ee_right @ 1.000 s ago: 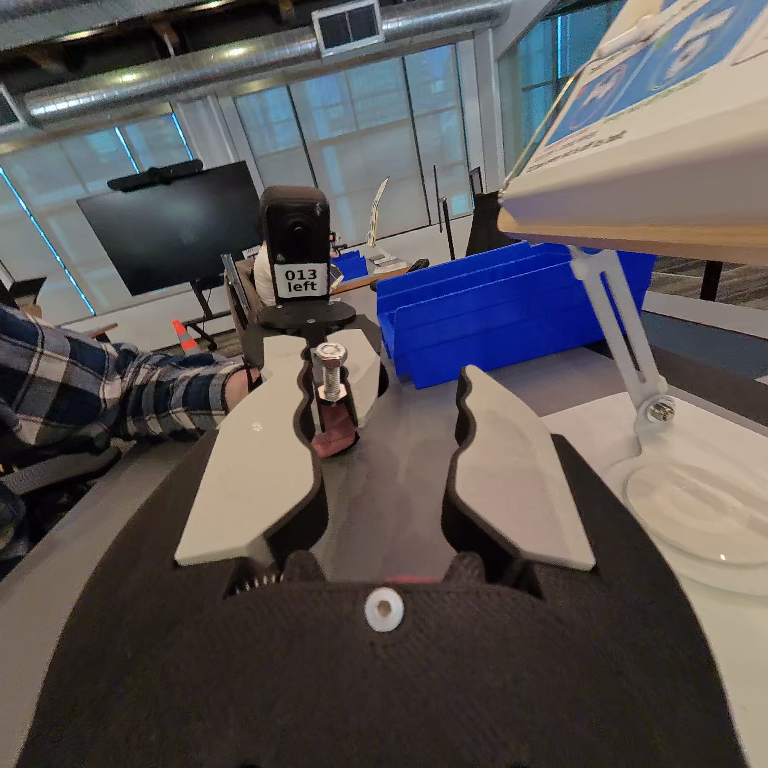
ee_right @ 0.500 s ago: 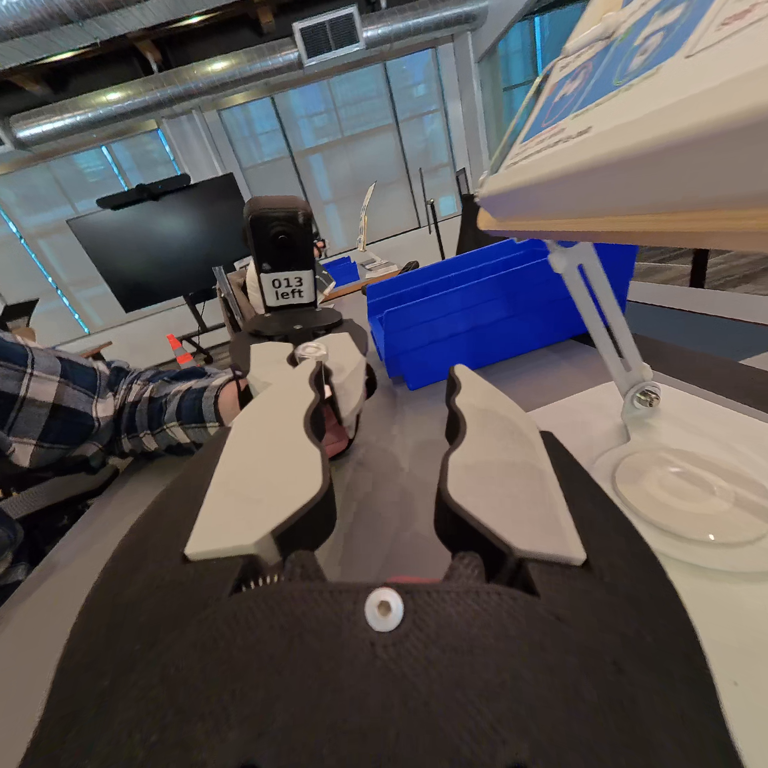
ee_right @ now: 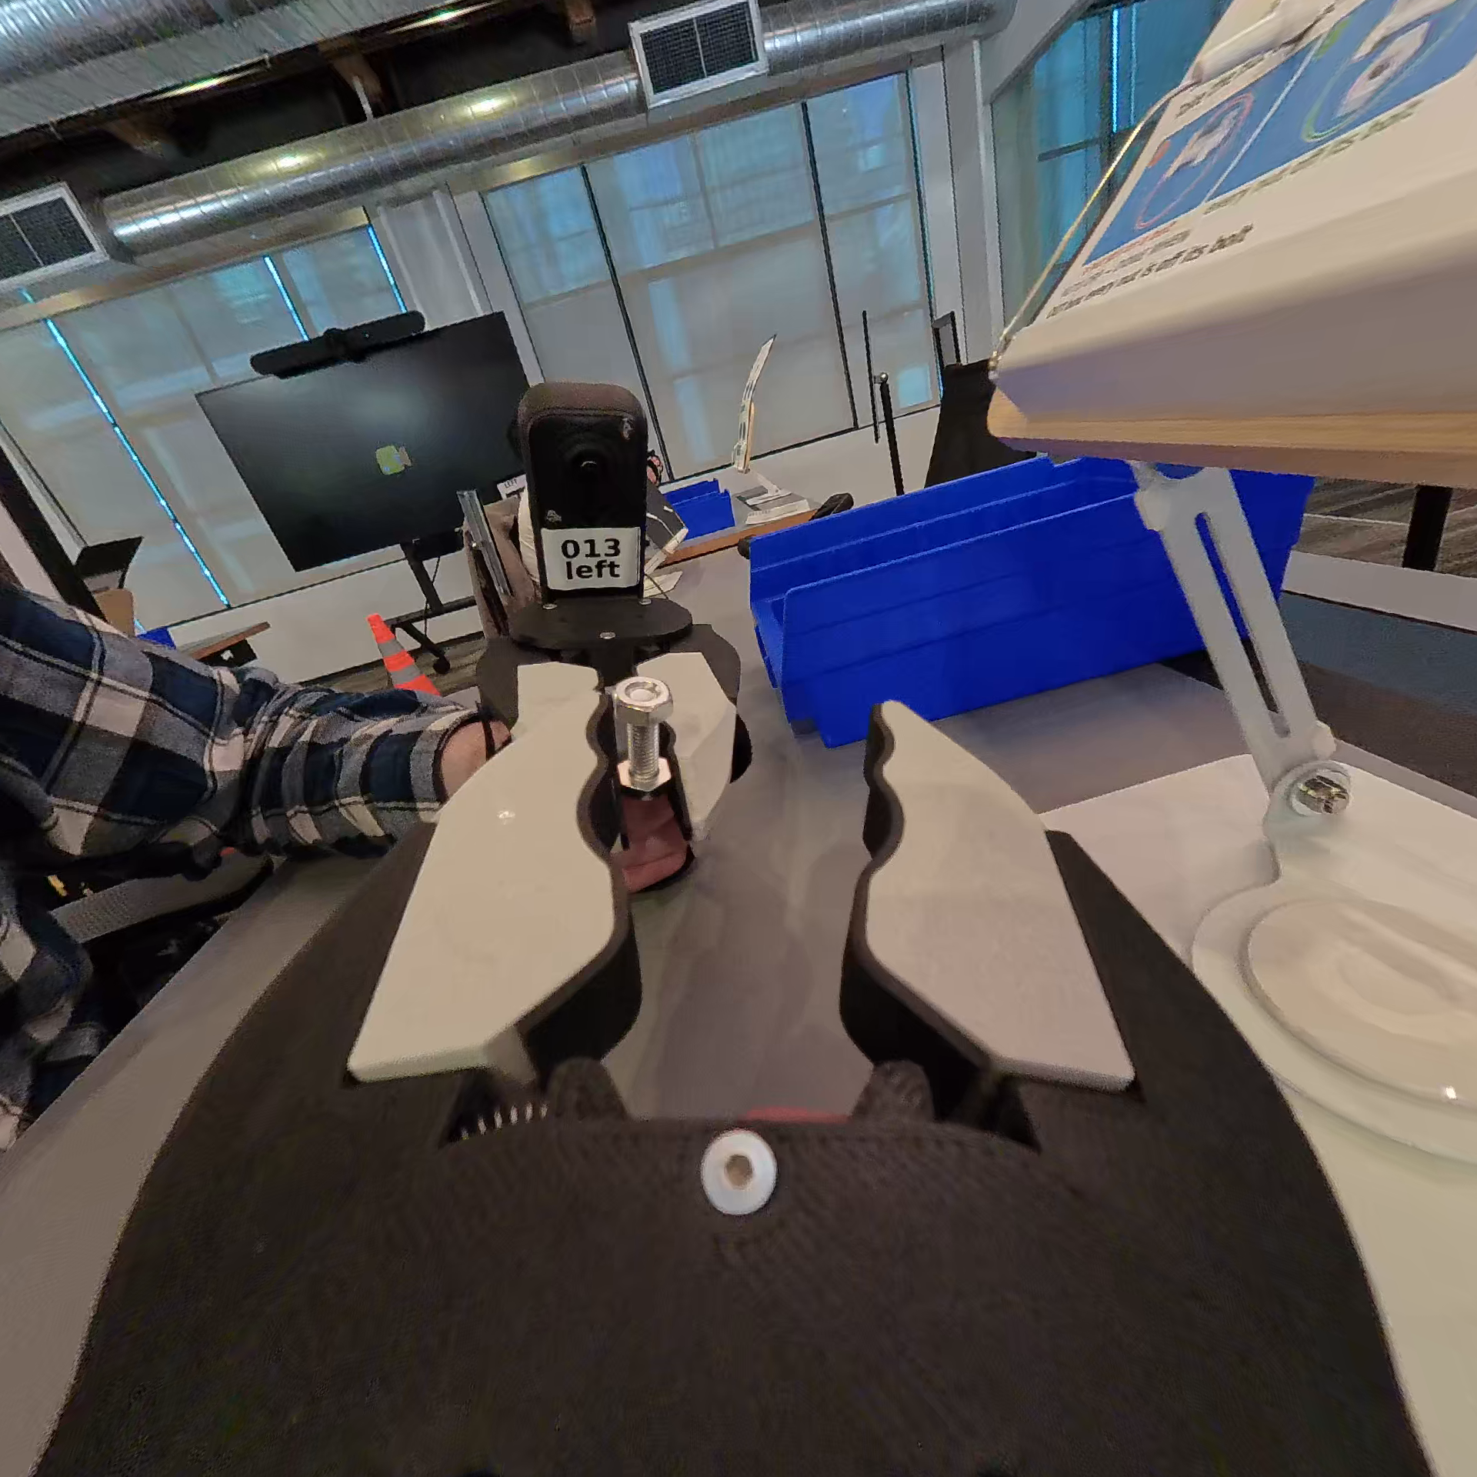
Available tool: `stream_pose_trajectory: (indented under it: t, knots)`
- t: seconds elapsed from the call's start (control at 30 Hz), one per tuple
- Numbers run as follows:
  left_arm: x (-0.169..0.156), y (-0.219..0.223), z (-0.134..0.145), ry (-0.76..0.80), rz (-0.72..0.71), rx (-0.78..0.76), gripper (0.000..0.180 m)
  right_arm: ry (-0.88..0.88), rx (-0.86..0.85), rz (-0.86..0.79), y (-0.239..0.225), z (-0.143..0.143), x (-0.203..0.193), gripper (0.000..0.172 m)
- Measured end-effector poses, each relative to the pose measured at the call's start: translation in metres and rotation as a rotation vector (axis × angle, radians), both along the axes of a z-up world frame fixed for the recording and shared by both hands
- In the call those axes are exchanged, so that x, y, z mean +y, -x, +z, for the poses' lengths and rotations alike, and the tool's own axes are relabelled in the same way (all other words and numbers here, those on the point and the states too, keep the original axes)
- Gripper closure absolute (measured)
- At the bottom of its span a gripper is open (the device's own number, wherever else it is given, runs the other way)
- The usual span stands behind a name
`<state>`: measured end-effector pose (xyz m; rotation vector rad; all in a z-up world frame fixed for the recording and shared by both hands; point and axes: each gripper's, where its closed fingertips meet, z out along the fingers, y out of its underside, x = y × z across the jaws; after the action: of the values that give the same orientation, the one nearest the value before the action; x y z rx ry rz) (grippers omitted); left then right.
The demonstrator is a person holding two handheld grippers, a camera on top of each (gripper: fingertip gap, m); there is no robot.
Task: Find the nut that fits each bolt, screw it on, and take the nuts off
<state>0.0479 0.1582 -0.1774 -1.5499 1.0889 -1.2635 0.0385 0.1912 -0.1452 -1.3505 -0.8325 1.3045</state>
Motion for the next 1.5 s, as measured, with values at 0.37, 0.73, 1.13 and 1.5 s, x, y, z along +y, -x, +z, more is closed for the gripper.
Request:
stream_pose_trajectory:
  t: [0.37,0.73,1.13,1.5]
  knots:
    - [-0.007,-0.004,-0.008,-0.119,0.007,0.078,0.166,-0.049,-0.038,0.009,0.008,-0.002,-0.011,0.111]
    - [-0.004,0.003,0.002,-0.08,0.006,0.013,0.166,0.008,-0.003,-0.025,0.0,-0.001,-0.001,0.117]
    - [-0.006,0.0,-0.003,-0.089,-0.002,0.035,0.166,-0.026,-0.015,0.029,0.006,-0.001,-0.011,0.113]
    - [0.003,0.005,-0.007,-0.173,0.057,0.123,0.167,0.033,0.022,-0.005,-0.002,0.001,0.0,0.124]
